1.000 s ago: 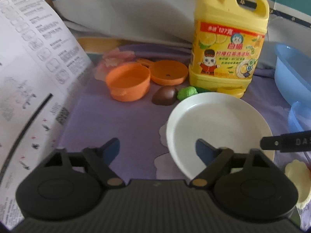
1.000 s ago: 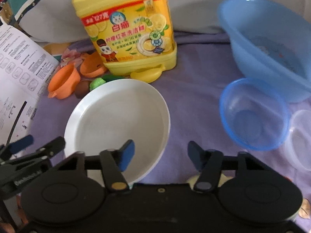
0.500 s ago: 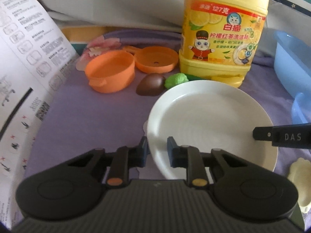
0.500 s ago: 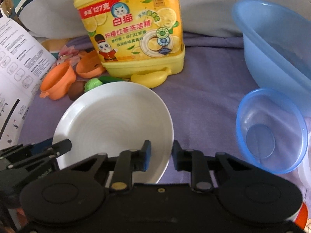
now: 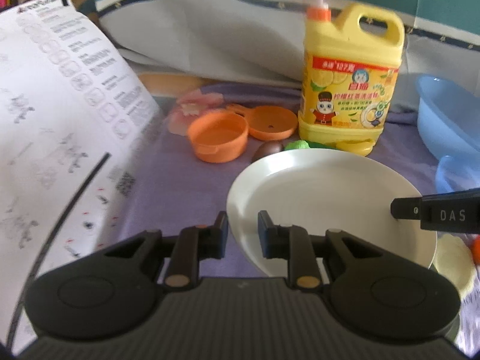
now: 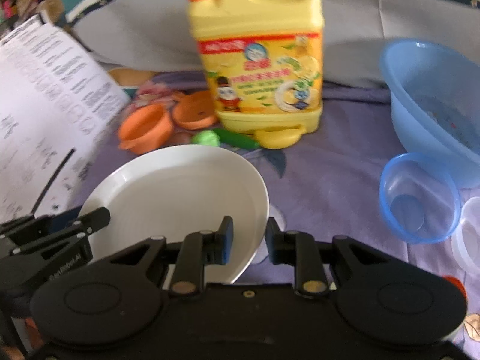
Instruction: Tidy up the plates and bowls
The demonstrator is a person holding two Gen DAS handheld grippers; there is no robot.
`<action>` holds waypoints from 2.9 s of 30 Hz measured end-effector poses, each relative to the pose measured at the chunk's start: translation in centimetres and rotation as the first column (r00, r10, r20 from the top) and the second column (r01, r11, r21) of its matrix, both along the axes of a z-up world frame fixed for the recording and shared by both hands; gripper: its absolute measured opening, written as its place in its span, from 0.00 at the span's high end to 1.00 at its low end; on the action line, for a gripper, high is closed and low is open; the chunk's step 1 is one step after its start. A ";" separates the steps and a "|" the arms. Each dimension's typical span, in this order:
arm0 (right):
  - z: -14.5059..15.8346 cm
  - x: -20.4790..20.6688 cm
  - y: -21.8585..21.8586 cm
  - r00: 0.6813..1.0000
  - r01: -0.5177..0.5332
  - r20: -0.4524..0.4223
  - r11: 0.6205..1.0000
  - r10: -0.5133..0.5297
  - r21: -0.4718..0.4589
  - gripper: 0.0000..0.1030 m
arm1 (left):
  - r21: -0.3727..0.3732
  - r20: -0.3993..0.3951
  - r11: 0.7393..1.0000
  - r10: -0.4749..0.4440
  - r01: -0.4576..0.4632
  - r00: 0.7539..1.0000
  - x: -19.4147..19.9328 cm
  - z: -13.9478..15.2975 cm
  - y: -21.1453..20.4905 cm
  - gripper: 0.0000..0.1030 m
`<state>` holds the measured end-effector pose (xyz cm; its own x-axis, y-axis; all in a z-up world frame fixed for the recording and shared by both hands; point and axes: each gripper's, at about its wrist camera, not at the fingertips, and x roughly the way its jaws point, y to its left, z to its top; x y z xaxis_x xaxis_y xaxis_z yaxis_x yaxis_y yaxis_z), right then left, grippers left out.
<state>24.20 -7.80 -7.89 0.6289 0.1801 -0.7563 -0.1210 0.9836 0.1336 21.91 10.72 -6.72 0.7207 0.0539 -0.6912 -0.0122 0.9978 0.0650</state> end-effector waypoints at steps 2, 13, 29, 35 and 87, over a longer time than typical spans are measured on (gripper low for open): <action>1.1 -1.7 0.6 1.000 -0.022 0.013 1.000 0.022 -0.004 0.78 | 0.003 0.014 1.000 0.002 -0.002 1.000 -2.0 1.0 0.6 0.80; 4.8 -12.2 4.6 0.987 -0.131 0.082 0.989 0.137 -0.066 0.78 | 0.000 0.065 0.999 0.035 -0.035 0.997 -13.7 4.2 4.3 0.80; 1.0 -21.2 9.3 0.972 -0.219 0.053 0.964 0.229 -0.154 0.78 | 0.010 -0.003 0.999 0.044 -0.044 0.999 -22.1 0.0 8.1 0.80; -1.0 -21.5 10.5 0.969 -0.239 0.022 0.954 0.247 -0.184 0.78 | 0.003 -0.038 0.999 0.053 -0.052 0.998 -22.2 -2.0 8.8 0.80; -0.4 -20.2 -4.3 0.999 0.034 -0.016 0.999 -0.033 0.010 0.00 | 0.036 -0.061 0.999 -0.010 0.013 0.998 -18.1 -0.3 0.9 0.00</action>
